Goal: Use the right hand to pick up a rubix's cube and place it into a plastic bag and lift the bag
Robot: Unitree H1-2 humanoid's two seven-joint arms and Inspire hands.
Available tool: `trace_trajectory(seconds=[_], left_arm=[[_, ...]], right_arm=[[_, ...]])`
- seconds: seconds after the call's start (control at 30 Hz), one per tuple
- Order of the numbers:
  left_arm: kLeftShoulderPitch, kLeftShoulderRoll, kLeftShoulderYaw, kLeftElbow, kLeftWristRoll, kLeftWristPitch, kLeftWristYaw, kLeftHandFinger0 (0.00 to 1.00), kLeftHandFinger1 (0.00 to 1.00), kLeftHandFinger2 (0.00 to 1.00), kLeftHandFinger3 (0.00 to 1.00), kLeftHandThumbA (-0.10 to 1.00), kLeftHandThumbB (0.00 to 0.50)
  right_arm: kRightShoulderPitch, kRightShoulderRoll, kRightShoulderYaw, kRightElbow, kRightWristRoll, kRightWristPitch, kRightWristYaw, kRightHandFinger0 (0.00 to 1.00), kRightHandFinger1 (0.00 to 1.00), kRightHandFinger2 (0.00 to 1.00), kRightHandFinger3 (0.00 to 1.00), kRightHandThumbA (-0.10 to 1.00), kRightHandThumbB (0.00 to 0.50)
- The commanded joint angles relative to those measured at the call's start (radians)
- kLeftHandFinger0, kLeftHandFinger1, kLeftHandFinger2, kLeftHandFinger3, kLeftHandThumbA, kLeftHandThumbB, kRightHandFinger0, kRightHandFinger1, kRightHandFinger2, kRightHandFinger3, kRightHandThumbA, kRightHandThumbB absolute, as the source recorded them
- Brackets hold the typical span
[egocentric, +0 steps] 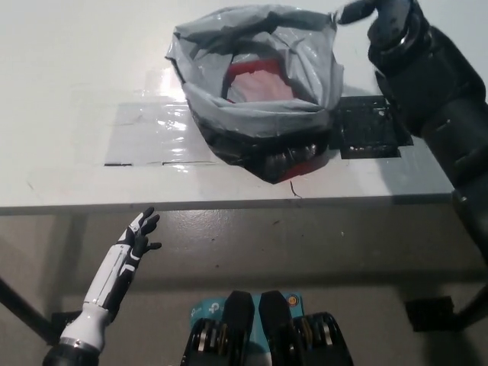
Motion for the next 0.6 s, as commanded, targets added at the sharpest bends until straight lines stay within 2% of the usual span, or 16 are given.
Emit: trace_trajectory(seconds=[0.0, 0.1, 0.17, 0.23, 0.37, 0.57], left_arm=[[-0.020, 0.016, 0.004, -0.021, -0.005, -0.041, -0.010, 0.86, 1.00, 1.00, 1.00, 1.00, 0.474], [-0.022, 0.017, 0.004, -0.017, -0.006, -0.046, -0.011, 0.84, 1.00, 1.00, 1.00, 1.00, 0.461], [-0.022, 0.015, 0.004, -0.023, -0.005, -0.038, -0.010, 0.84, 1.00, 1.00, 1.00, 1.00, 0.470], [-0.022, 0.010, 0.002, -0.031, 0.002, -0.028, -0.006, 0.86, 1.00, 1.00, 1.00, 1.00, 0.474], [-0.041, 0.011, 0.006, -0.029, -0.004, -0.013, -0.008, 0.89, 1.00, 1.00, 1.00, 1.00, 0.490], [-0.076, 0.019, 0.013, -0.016, -0.002, -0.008, -0.004, 0.90, 1.00, 1.00, 1.00, 1.00, 0.480]], right_arm=[[-0.065, -0.030, -0.027, -0.145, -0.049, 0.035, 0.037, 1.00, 1.00, 1.00, 1.00, 0.92, 0.500], [-0.052, -0.044, -0.068, -0.251, -0.033, 0.058, 0.065, 1.00, 1.00, 1.00, 1.00, 0.93, 0.500], [-0.043, -0.049, -0.106, -0.299, -0.008, 0.062, 0.082, 1.00, 1.00, 1.00, 1.00, 0.91, 0.500], [-0.023, -0.062, -0.193, -0.396, 0.059, 0.045, 0.105, 1.00, 1.00, 1.00, 1.00, 0.89, 0.498], [0.032, -0.091, -0.316, -0.673, 0.113, 0.055, 0.125, 1.00, 1.00, 1.00, 1.00, 0.99, 0.500], [0.121, -0.187, -0.386, -1.126, 0.106, 0.144, 0.178, 1.00, 1.00, 1.00, 1.00, 1.00, 0.493]])
